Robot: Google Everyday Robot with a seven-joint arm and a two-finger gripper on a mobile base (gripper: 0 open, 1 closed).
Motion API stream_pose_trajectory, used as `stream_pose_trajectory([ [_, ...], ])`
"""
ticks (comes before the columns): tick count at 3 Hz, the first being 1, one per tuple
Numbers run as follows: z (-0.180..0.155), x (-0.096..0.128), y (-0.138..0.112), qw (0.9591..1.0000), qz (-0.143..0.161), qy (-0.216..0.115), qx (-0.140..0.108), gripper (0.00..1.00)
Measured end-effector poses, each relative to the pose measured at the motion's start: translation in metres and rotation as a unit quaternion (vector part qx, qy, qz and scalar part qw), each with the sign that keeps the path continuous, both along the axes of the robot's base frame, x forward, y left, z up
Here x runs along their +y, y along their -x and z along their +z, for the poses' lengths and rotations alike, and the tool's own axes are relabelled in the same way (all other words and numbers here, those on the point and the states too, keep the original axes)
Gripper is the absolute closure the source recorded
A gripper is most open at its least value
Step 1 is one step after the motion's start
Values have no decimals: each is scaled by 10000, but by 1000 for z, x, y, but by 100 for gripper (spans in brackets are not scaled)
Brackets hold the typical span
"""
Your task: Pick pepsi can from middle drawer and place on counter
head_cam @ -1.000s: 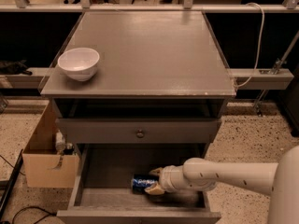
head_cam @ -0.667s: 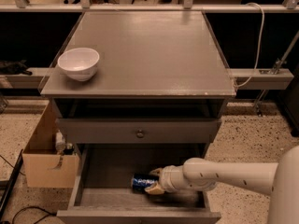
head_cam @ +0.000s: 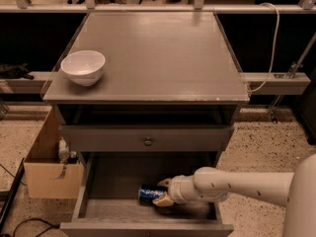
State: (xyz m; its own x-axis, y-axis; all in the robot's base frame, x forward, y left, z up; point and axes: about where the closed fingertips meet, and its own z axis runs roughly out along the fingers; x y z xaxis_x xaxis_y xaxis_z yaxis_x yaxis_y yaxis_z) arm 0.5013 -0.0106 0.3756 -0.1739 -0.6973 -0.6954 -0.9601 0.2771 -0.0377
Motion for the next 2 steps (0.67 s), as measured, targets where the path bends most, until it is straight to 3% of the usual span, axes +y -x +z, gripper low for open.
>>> stream_pose_trajectory([
  [1, 16, -2, 6, 10000, 45, 21, -37, 100],
  [2, 52, -8, 16, 9997, 133, -13, -205, 100],
])
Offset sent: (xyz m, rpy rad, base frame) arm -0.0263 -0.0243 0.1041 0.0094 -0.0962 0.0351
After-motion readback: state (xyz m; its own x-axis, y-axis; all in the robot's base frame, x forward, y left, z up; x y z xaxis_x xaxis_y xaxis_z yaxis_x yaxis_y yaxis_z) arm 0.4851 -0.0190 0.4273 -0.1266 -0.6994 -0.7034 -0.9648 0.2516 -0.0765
